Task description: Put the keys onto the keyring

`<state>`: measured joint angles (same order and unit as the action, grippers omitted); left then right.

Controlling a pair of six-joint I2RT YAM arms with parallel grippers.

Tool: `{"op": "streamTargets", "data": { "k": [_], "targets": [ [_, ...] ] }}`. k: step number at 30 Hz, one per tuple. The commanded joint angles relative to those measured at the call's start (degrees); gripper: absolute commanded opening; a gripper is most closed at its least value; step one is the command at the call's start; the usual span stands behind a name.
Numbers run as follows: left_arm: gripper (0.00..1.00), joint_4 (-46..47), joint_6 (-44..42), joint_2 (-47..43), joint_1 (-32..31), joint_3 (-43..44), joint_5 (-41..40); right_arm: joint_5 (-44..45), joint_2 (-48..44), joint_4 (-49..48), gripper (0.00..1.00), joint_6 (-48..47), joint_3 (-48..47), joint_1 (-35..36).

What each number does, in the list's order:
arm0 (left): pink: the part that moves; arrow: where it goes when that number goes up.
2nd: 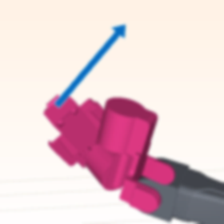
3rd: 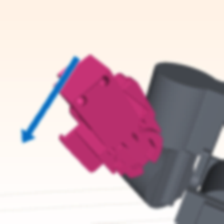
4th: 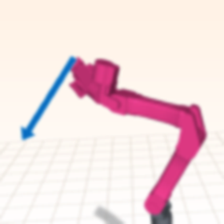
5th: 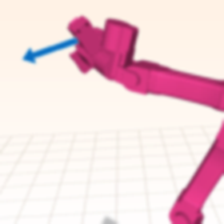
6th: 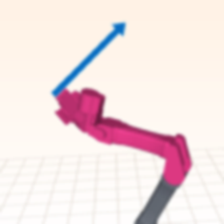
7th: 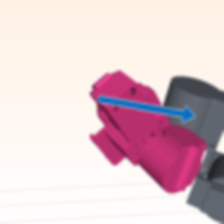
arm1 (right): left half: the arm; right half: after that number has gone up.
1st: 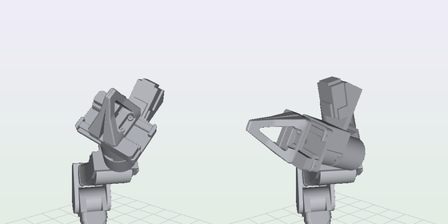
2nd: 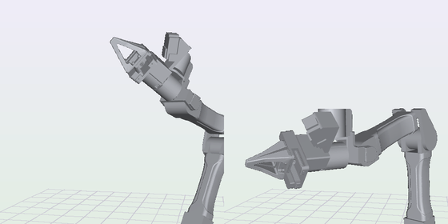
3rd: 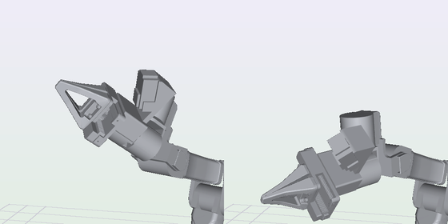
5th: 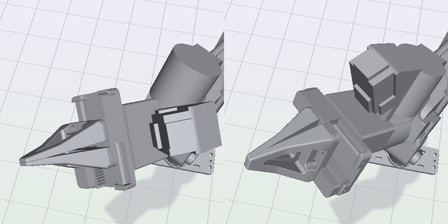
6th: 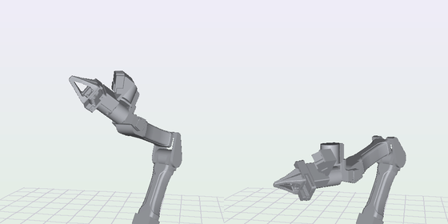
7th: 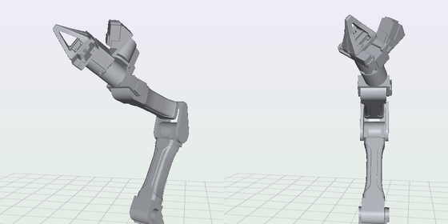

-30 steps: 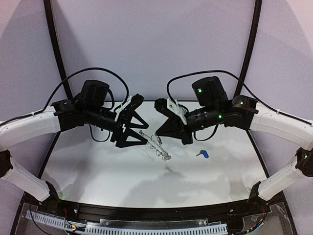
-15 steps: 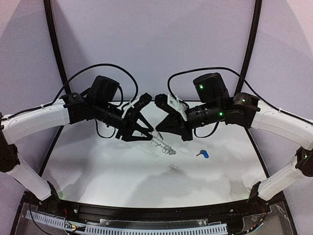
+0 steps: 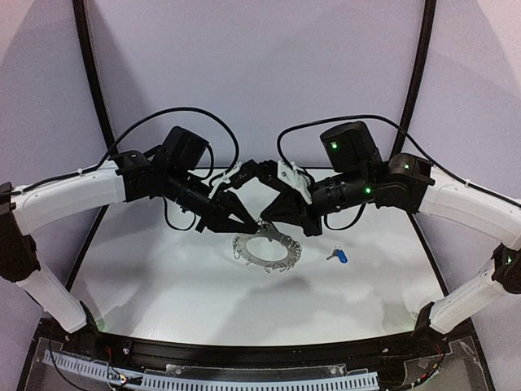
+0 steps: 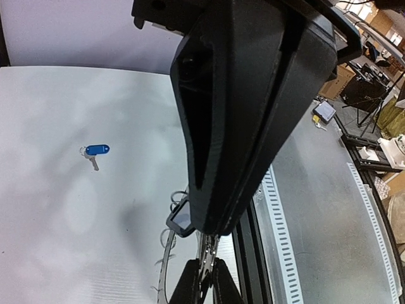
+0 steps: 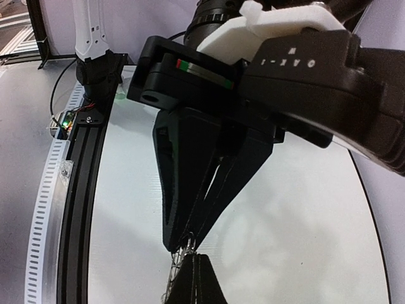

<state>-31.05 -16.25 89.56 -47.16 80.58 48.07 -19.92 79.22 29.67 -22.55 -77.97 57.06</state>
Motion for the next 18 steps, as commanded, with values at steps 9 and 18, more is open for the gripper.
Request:
{"op": "streamTargets", "data": {
  "k": [9,18],
  "targets": [
    [0.01,13.8,8.4,-7.3,-0.1,-7.4,-0.2,-5.0,-5.4,7.2,0.00,-18.5,5.7,1.0],
    [0.01,23.1,23.5,-9.4,-0.1,-8.8,-7.0,2.6,-4.4,10.8,0.00,-33.0,9.0,5.4]
  ]
}}
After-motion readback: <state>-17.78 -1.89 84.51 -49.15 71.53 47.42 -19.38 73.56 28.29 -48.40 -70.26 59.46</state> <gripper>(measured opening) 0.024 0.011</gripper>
